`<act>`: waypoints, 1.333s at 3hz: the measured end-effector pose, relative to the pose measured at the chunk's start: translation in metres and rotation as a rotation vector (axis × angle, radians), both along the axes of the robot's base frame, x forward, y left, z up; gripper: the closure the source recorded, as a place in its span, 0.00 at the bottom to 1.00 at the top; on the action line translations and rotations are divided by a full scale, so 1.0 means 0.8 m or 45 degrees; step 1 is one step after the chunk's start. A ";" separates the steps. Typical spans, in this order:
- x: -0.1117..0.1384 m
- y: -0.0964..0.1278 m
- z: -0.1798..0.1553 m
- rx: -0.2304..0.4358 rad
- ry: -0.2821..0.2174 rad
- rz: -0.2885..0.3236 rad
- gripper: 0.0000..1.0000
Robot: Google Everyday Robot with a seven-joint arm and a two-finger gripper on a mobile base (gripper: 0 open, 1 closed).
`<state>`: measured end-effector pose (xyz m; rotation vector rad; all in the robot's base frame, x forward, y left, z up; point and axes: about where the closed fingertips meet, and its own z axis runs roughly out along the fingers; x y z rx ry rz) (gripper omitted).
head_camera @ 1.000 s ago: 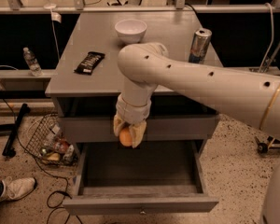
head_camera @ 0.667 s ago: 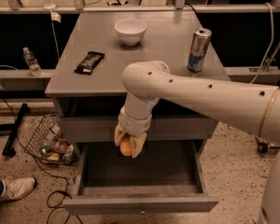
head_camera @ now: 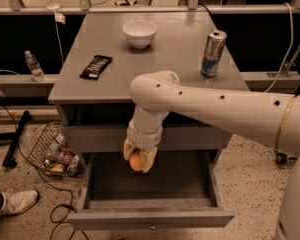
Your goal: Place orange into middle drawer
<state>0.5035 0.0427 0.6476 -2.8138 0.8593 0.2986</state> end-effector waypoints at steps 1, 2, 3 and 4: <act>-0.017 -0.006 -0.057 -0.010 -0.028 0.070 1.00; -0.024 0.000 -0.108 0.061 -0.080 0.114 1.00; -0.022 0.017 -0.147 0.174 -0.115 0.134 1.00; -0.022 0.017 -0.147 0.174 -0.115 0.134 1.00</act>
Offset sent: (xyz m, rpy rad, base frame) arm -0.0199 -0.0001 -0.1072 0.0644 -0.1044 0.1073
